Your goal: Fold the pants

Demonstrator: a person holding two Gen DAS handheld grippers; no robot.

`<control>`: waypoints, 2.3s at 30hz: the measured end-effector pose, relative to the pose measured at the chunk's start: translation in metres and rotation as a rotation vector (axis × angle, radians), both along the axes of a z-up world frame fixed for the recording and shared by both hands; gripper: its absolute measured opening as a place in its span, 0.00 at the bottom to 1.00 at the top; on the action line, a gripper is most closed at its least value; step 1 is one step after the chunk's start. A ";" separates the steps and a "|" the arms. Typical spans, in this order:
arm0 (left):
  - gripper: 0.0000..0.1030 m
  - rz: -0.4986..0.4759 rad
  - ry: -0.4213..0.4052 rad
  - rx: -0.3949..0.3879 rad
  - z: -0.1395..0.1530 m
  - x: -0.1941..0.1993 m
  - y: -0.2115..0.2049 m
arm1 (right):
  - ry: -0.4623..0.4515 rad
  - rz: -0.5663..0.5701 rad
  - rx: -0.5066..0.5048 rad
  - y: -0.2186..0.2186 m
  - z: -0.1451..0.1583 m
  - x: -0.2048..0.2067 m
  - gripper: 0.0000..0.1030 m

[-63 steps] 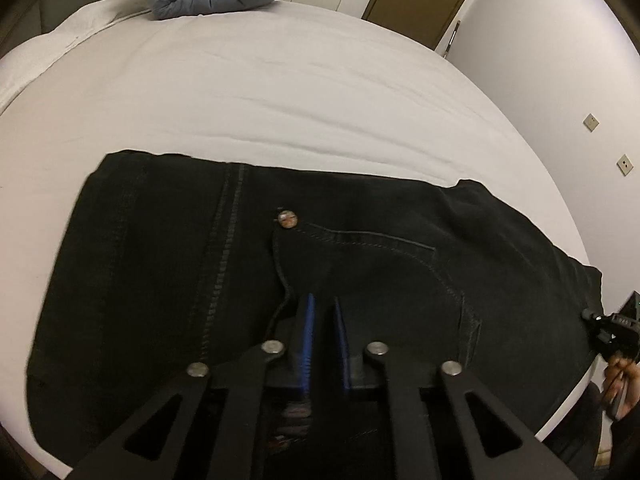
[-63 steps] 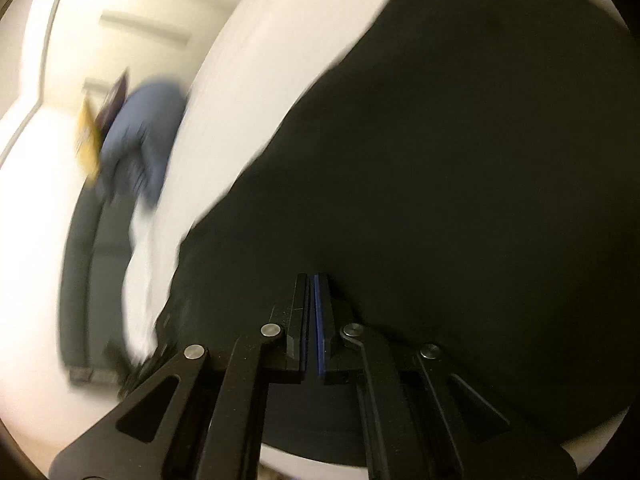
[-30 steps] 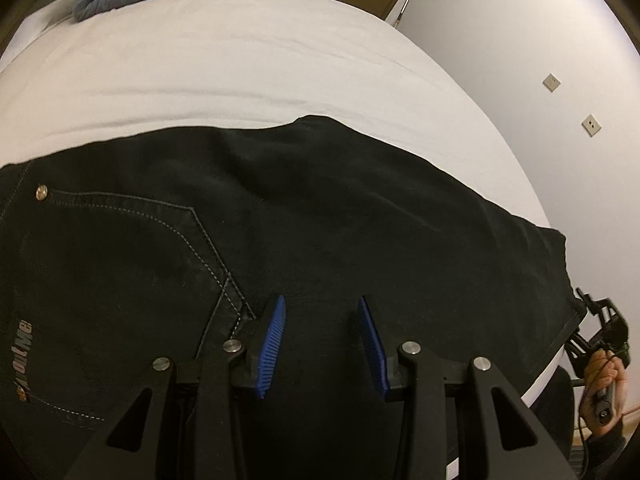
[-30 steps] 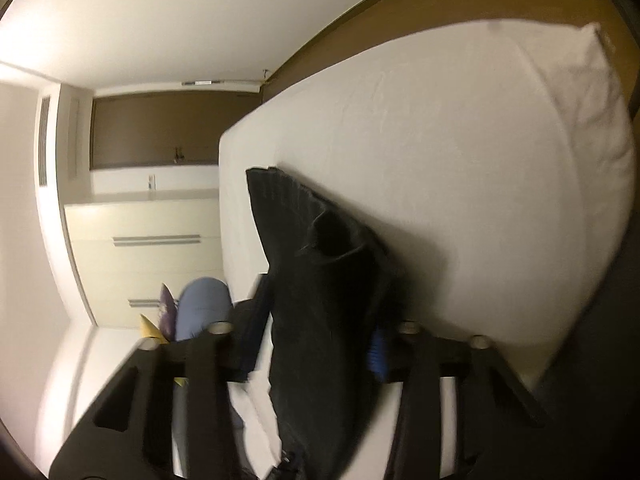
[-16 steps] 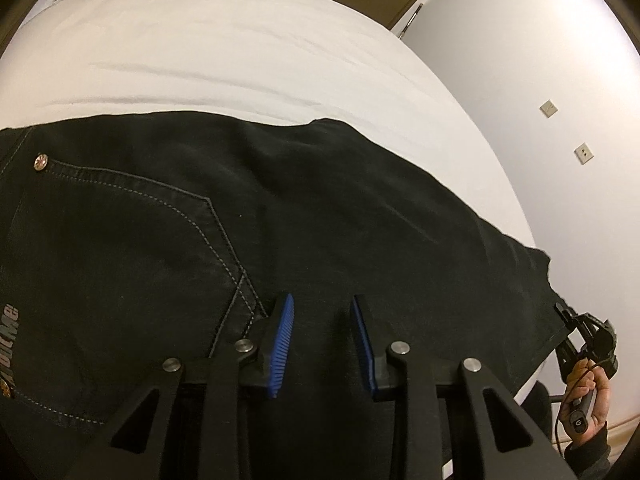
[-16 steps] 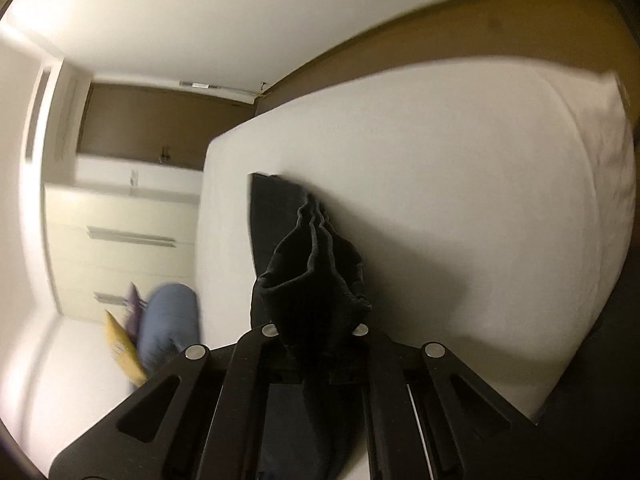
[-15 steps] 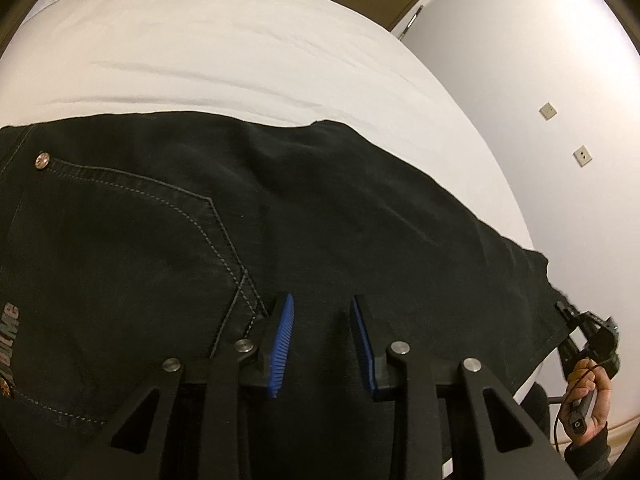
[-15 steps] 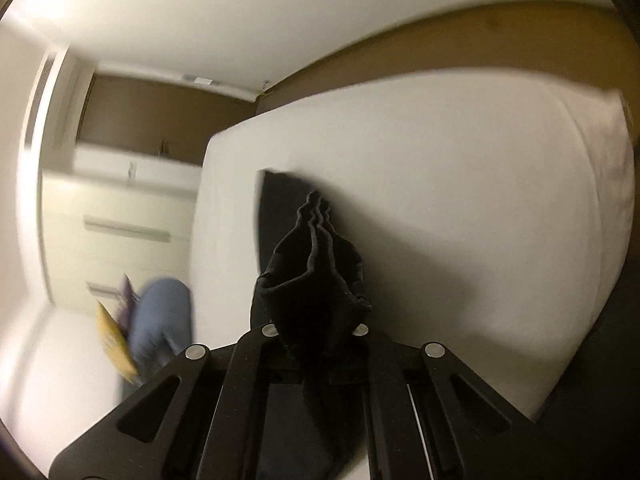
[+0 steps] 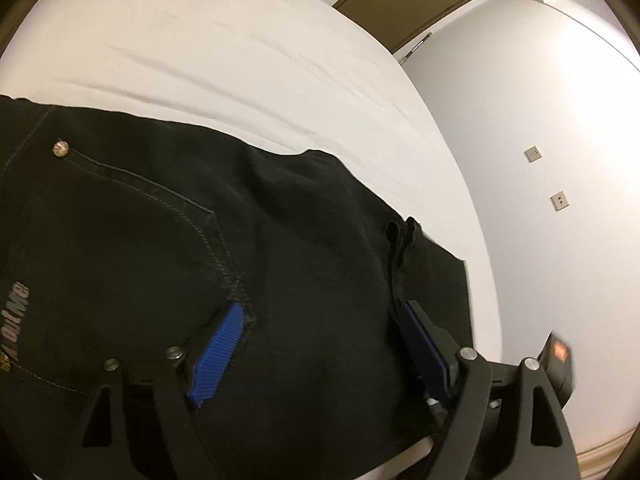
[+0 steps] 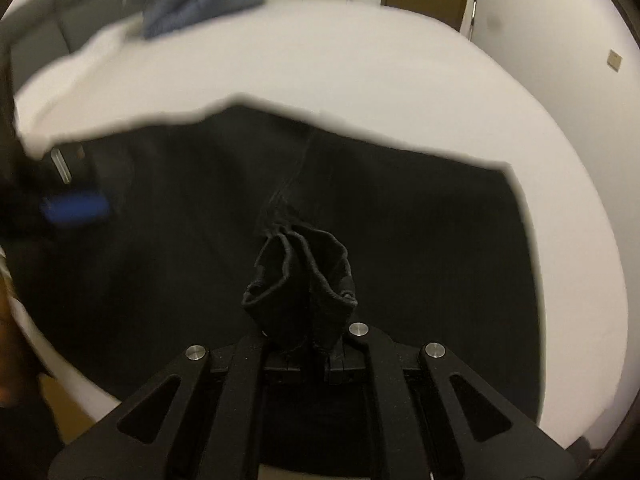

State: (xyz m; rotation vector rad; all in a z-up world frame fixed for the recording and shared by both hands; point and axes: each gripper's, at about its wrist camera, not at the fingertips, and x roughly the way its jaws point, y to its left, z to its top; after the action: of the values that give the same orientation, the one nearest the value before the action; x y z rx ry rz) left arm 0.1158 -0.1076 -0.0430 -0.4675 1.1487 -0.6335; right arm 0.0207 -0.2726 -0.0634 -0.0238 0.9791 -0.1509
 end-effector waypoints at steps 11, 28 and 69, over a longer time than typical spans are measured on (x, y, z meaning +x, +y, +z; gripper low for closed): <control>0.89 -0.158 0.060 0.008 0.011 0.027 -0.068 | -0.127 0.052 -0.194 0.035 0.037 -0.027 0.04; 0.12 -0.305 0.069 0.122 0.011 0.059 -0.054 | -0.163 0.272 -0.337 0.098 0.046 -0.063 0.04; 0.55 -0.188 -0.203 0.451 -0.011 -0.035 -0.022 | 0.035 0.098 0.964 -0.214 0.017 0.039 0.25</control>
State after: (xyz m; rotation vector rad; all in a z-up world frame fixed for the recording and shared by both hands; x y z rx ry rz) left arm 0.0812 -0.1300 -0.0539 0.0887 1.1063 -0.5472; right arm 0.0602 -0.4867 -0.0459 0.8083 1.0022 0.4223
